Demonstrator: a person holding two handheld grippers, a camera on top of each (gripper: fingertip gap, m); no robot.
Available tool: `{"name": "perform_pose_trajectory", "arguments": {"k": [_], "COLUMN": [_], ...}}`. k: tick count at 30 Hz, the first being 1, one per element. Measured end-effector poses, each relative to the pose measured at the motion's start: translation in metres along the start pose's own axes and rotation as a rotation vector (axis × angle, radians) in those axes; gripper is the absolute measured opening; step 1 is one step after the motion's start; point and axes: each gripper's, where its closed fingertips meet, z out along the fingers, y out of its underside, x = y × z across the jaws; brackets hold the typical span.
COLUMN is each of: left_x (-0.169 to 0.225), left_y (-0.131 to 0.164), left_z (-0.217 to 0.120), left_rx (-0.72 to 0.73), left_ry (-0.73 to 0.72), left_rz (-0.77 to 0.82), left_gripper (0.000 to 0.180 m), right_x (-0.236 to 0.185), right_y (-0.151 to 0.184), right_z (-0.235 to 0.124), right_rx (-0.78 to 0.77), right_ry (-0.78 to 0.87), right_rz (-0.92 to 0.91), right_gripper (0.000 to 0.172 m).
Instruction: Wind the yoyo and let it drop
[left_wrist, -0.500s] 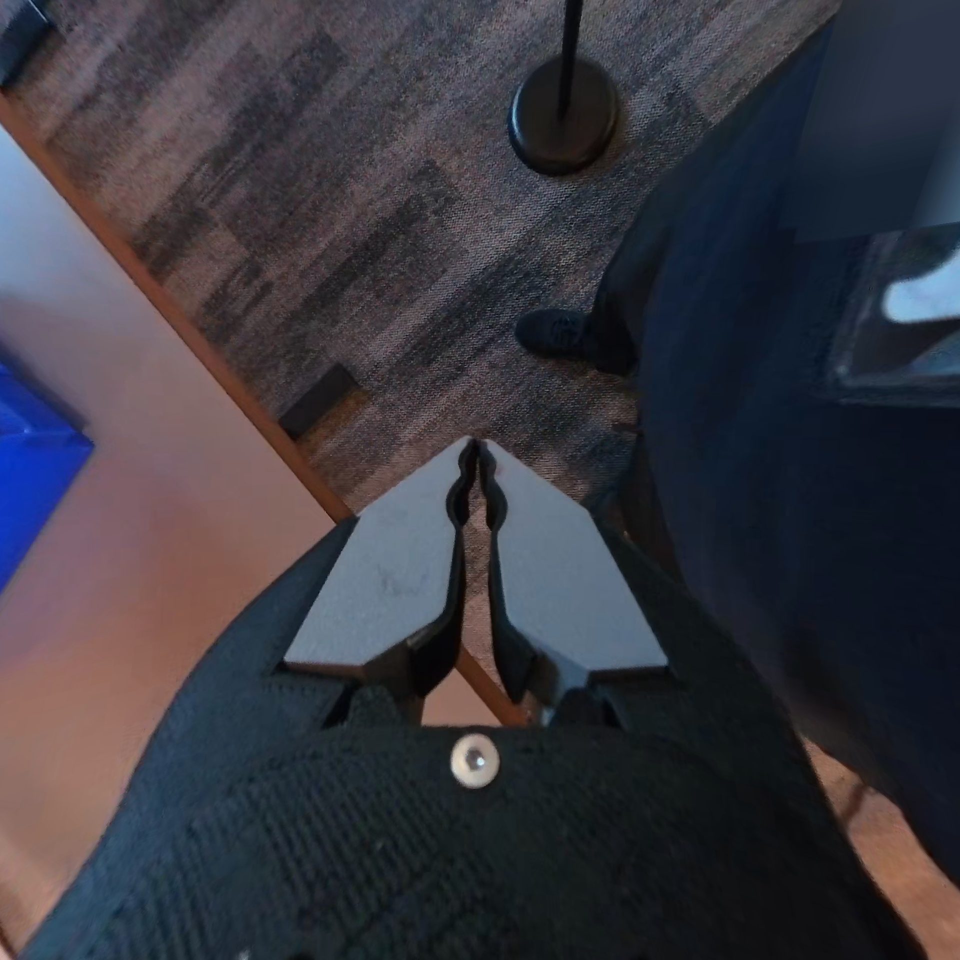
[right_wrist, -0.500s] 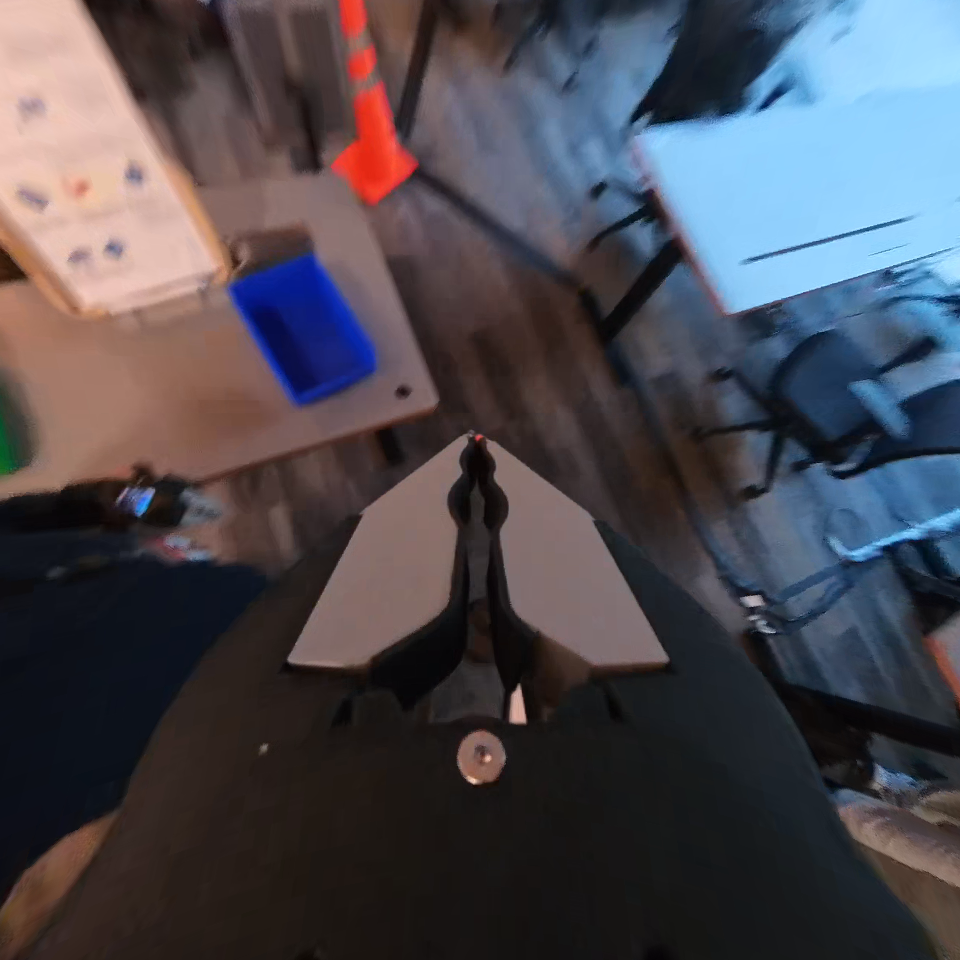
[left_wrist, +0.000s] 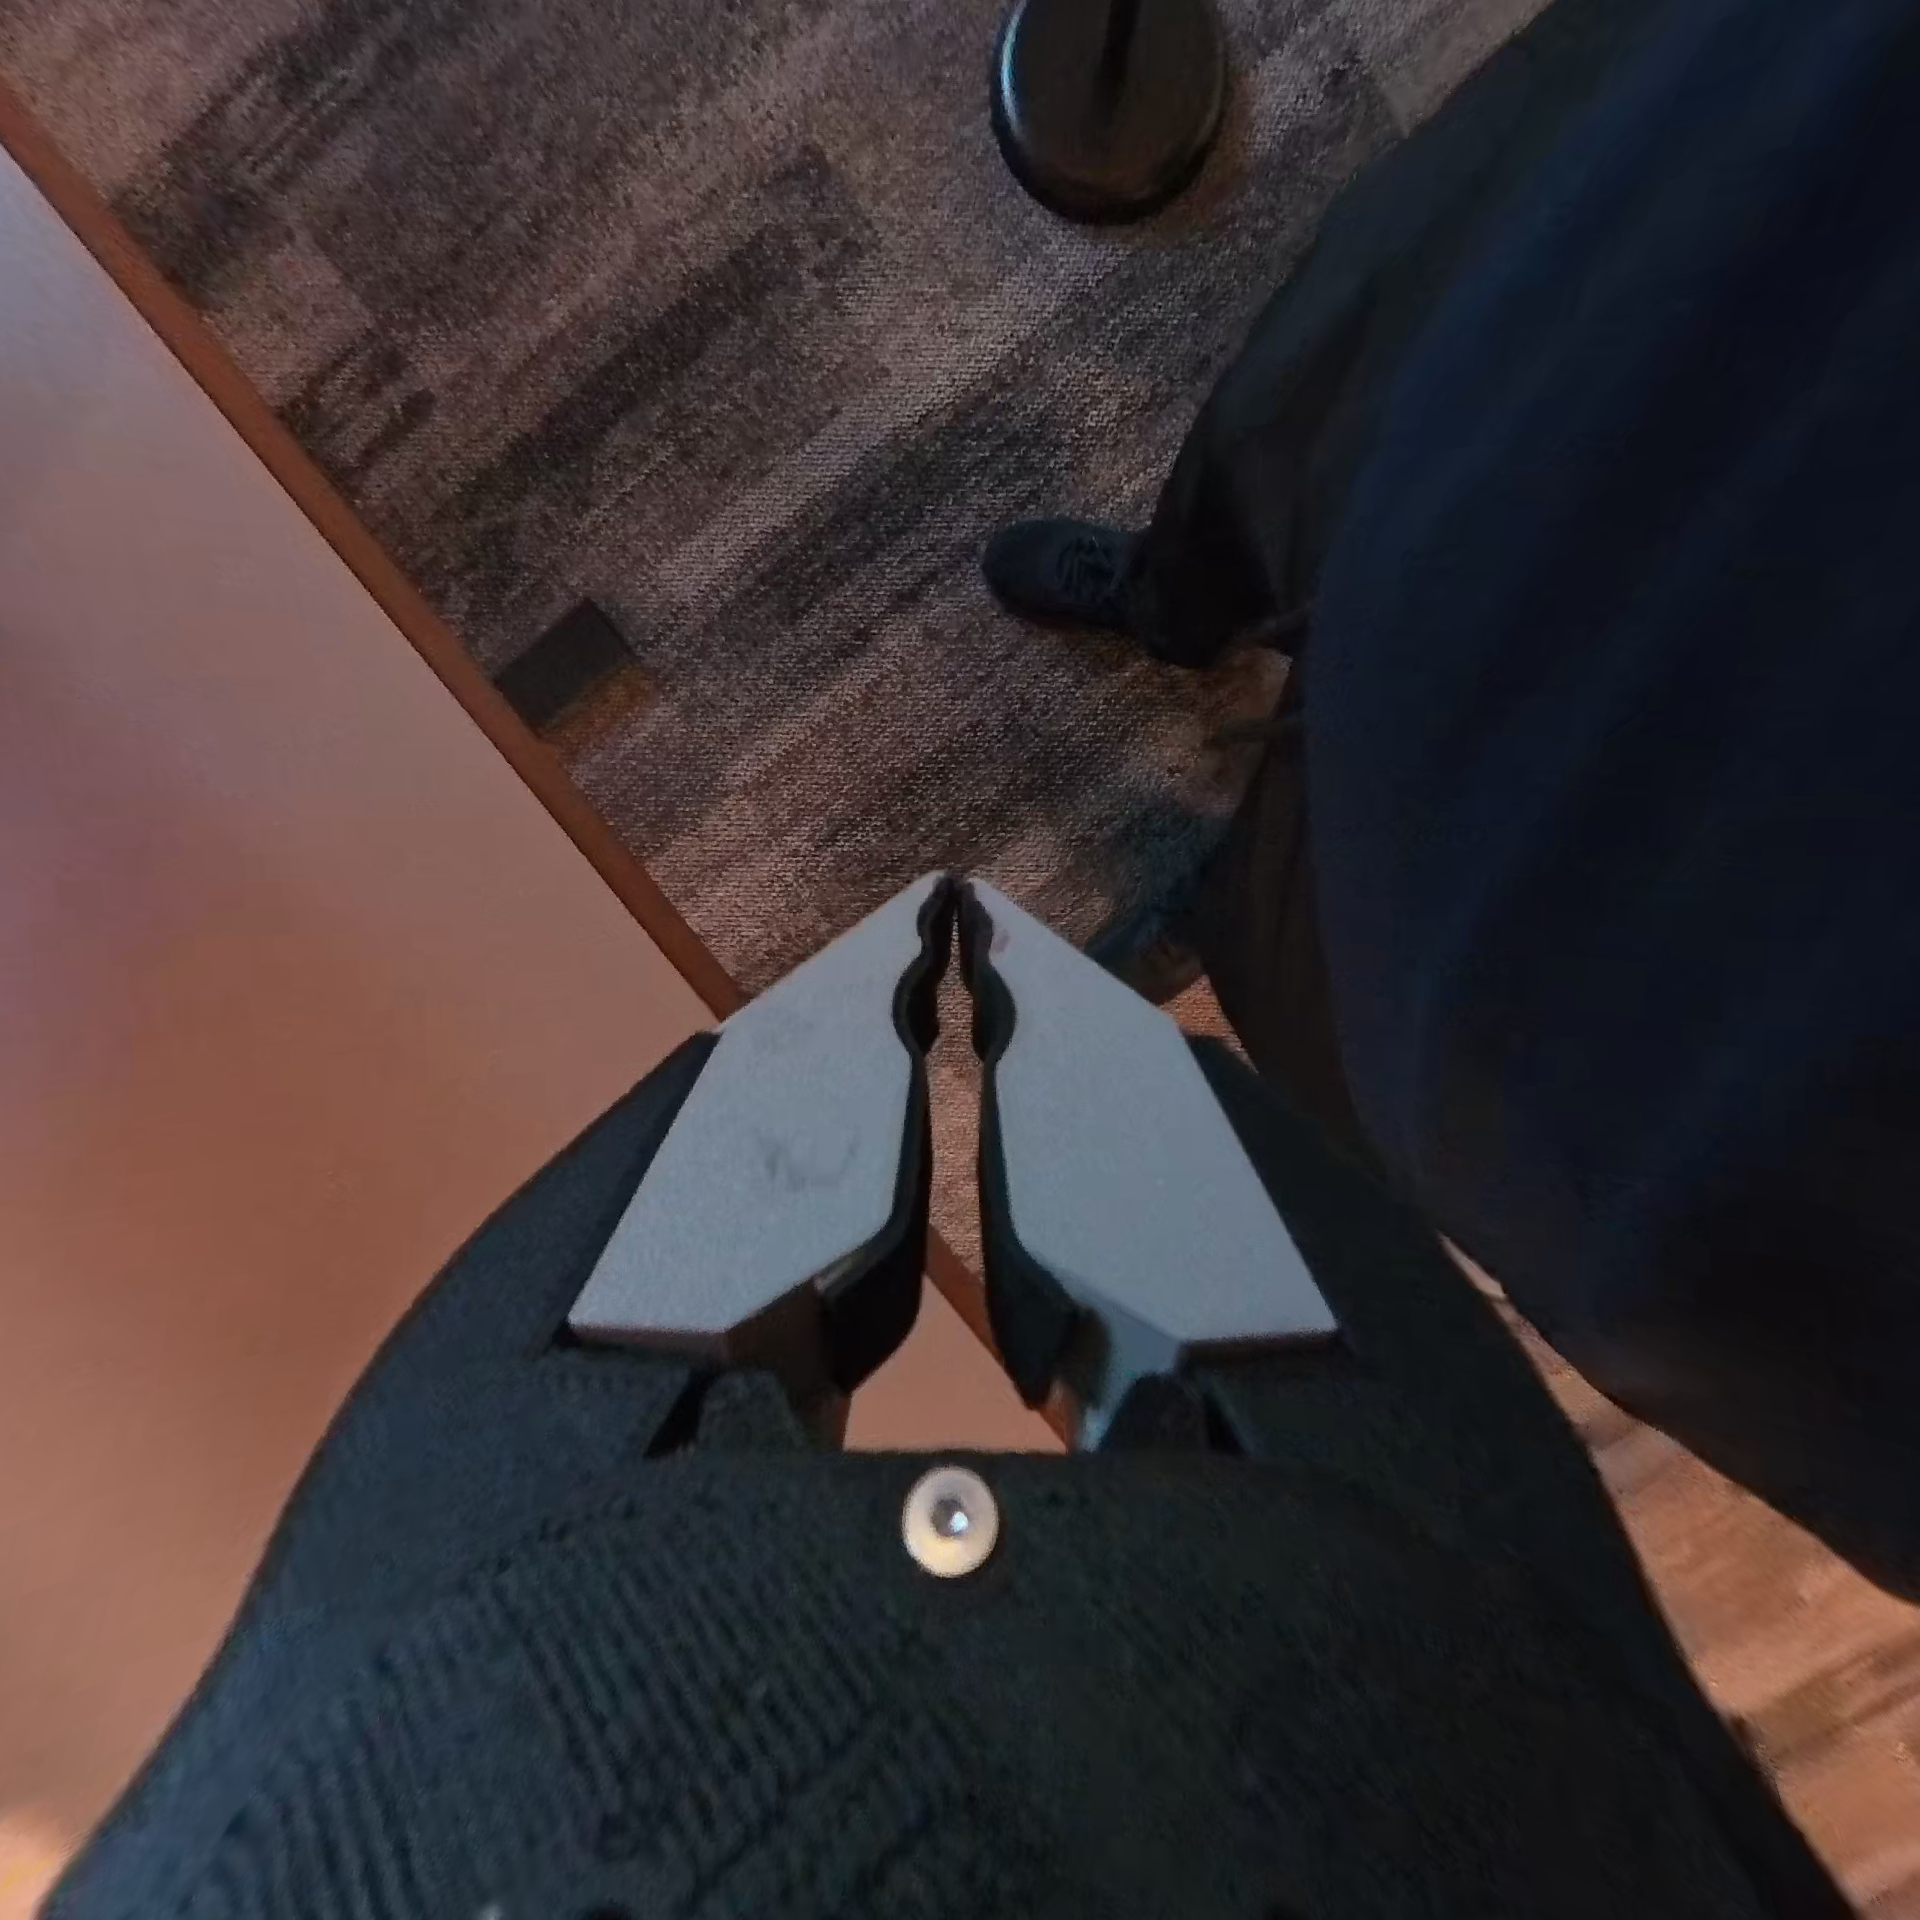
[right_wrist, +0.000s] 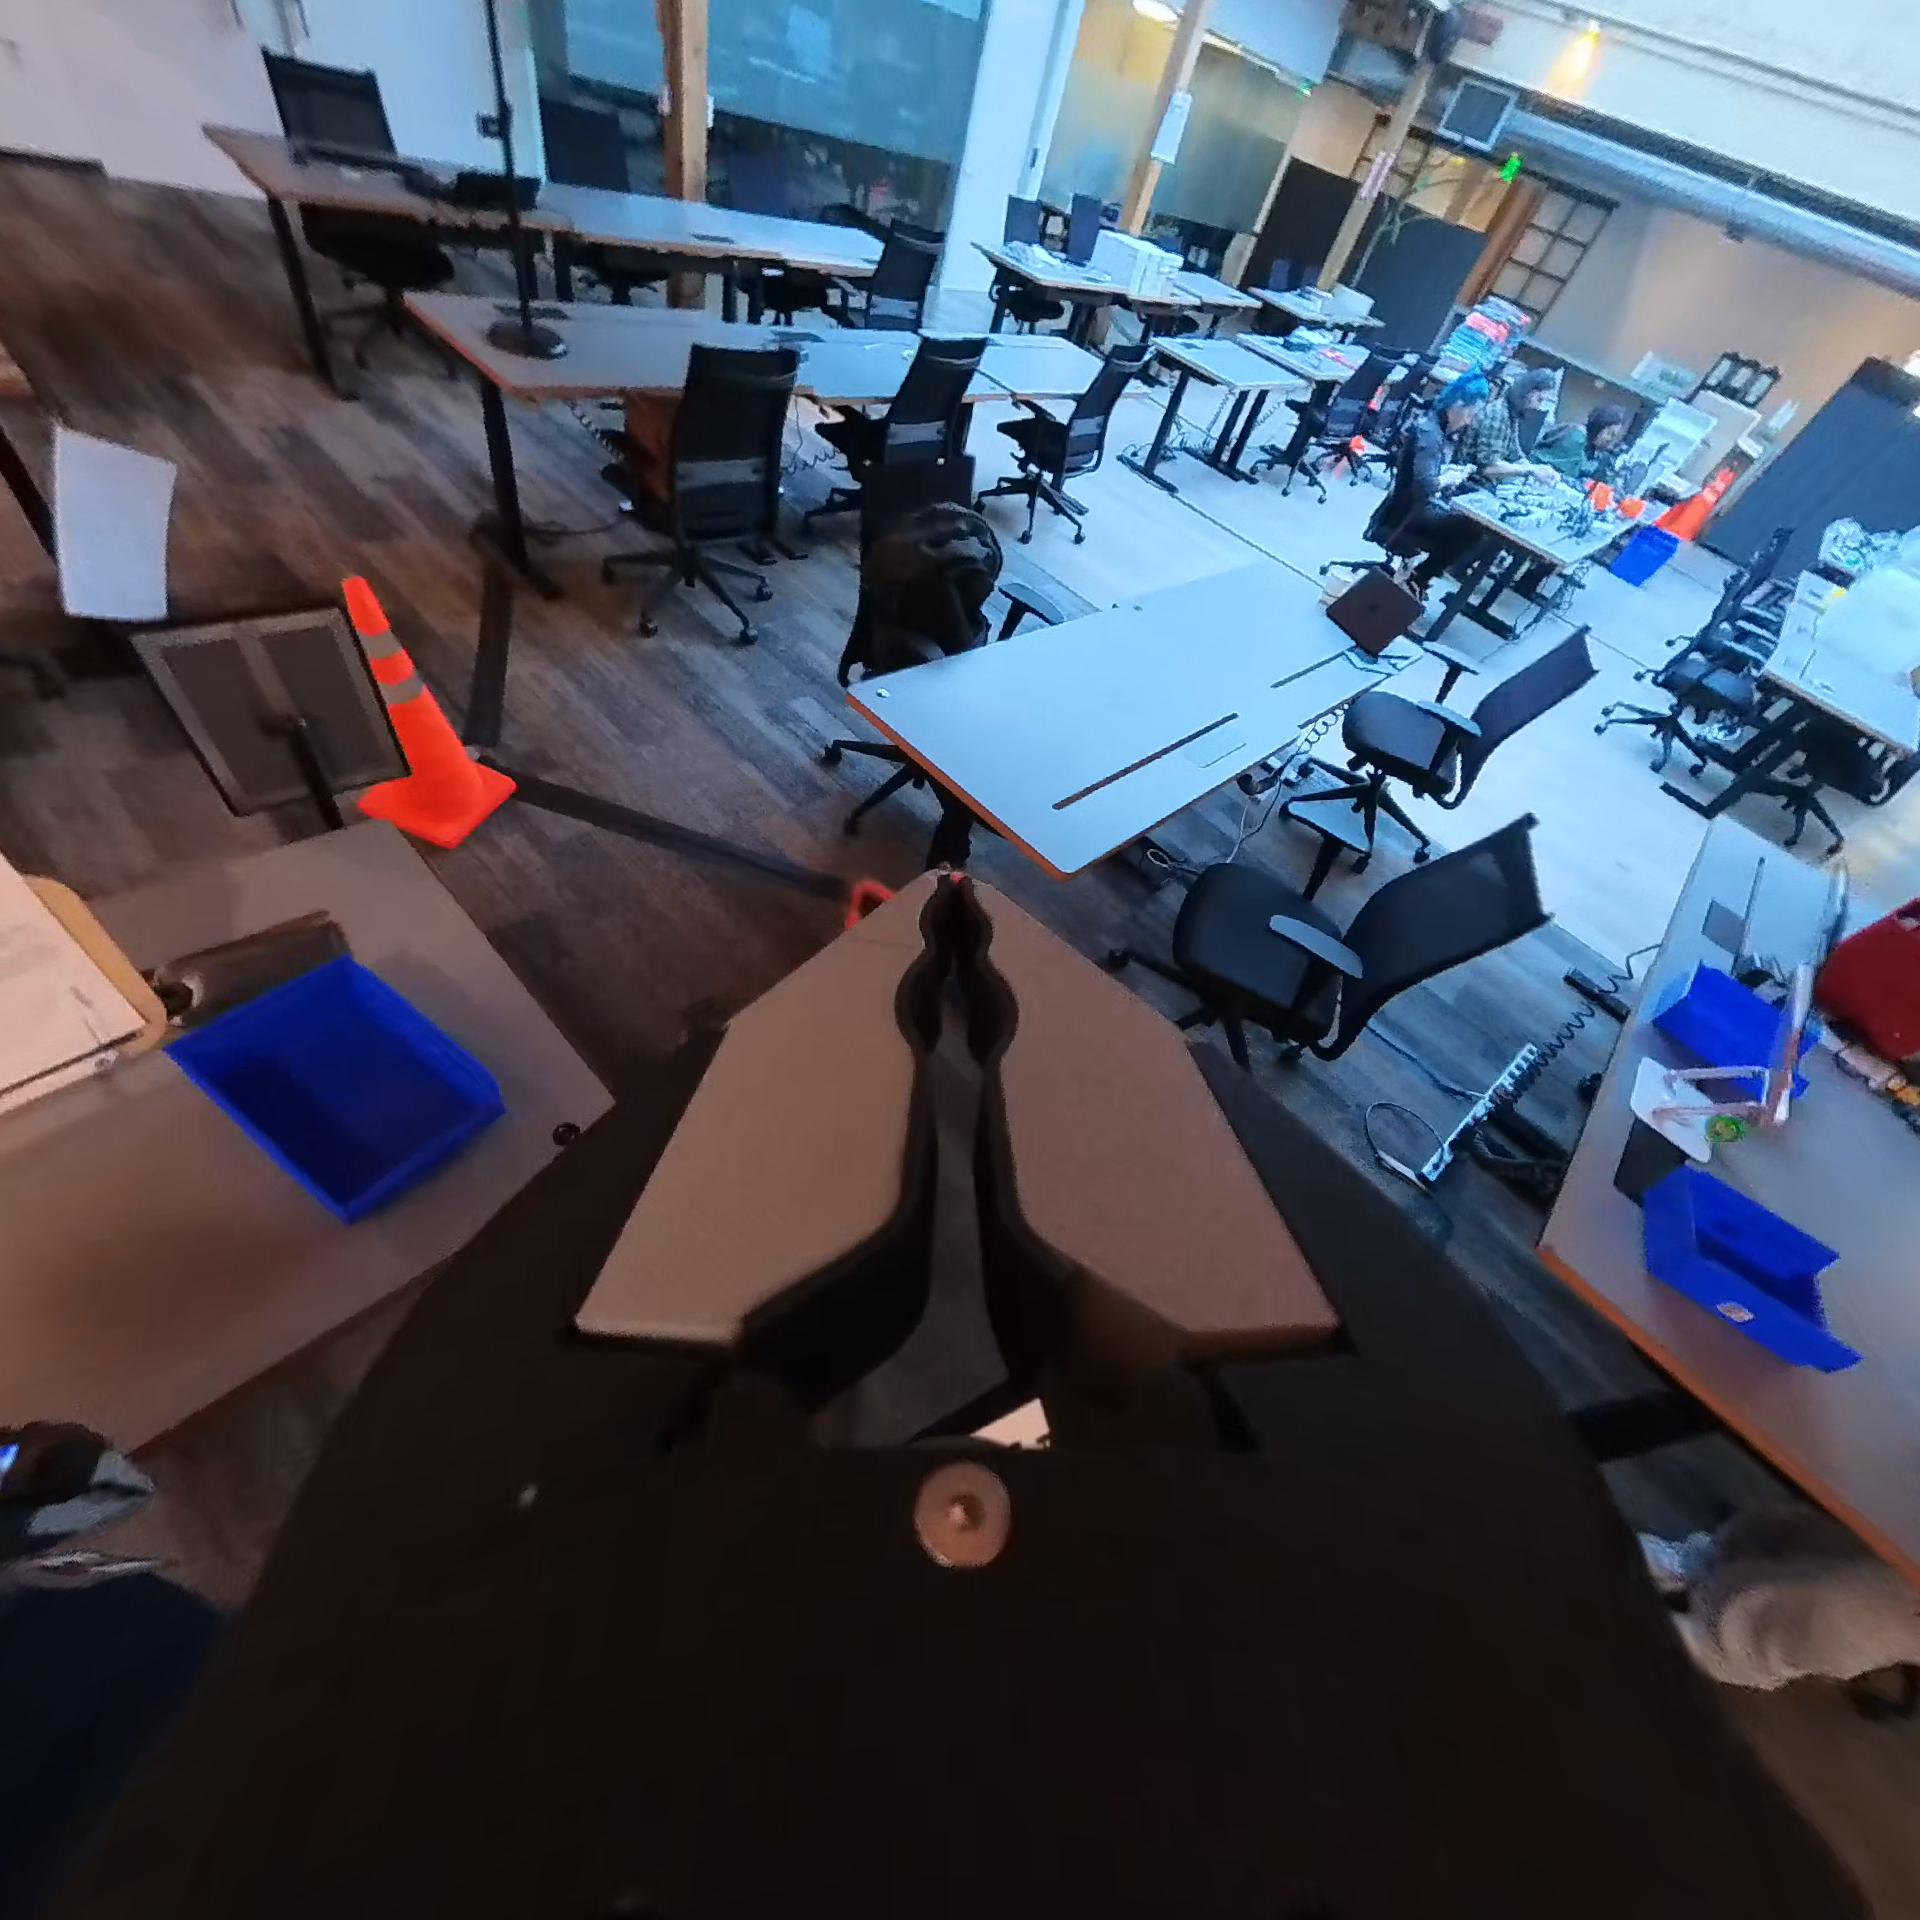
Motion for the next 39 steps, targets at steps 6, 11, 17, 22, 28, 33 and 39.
{"name": "perform_pose_trajectory", "arguments": {"k": [6, 11, 17, 22, 28, 33, 39], "left_x": [-0.013, -0.001, 0.025, 0.026, 0.010, 0.011, 0.021], "left_y": [-0.023, -0.036, -0.011, 0.009, 0.001, -0.014, -0.020], "left_z": [0.000, 0.000, 0.009, 0.010, 0.004, 0.002, 0.007], "left_rx": [0.039, 0.094, 0.048, 0.014, 0.035, 0.063, 0.057], "left_ry": [0.003, 0.020, 0.055, 0.052, 0.027, 0.038, 0.053], "left_rz": [-0.025, -0.057, -0.084, -0.119, -0.148, -0.144, -0.118], "left_gripper": [0.000, 0.000, 0.000, 0.000, 0.000, 0.000, 0.000], "right_x": [-0.043, -0.061, -0.062, -0.044, -0.028, -0.032, -0.037], "right_y": [-0.019, 0.019, 0.022, 0.006, 0.008, 0.009, 0.006], "right_z": [0.053, 0.113, 0.120, 0.099, 0.086, 0.086, 0.084], "right_rx": [-0.058, -0.222, -0.190, -0.117, -0.085, -0.077, -0.078], "right_ry": [-0.050, -0.073, -0.136, -0.130, -0.119, -0.132, -0.131], "right_rz": [-0.062, -0.087, -0.030, 0.014, 0.049, 0.043, 0.023], "right_gripper": [0.000, 0.000, 0.000, 0.000, 0.000, 0.000, 0.000]}}
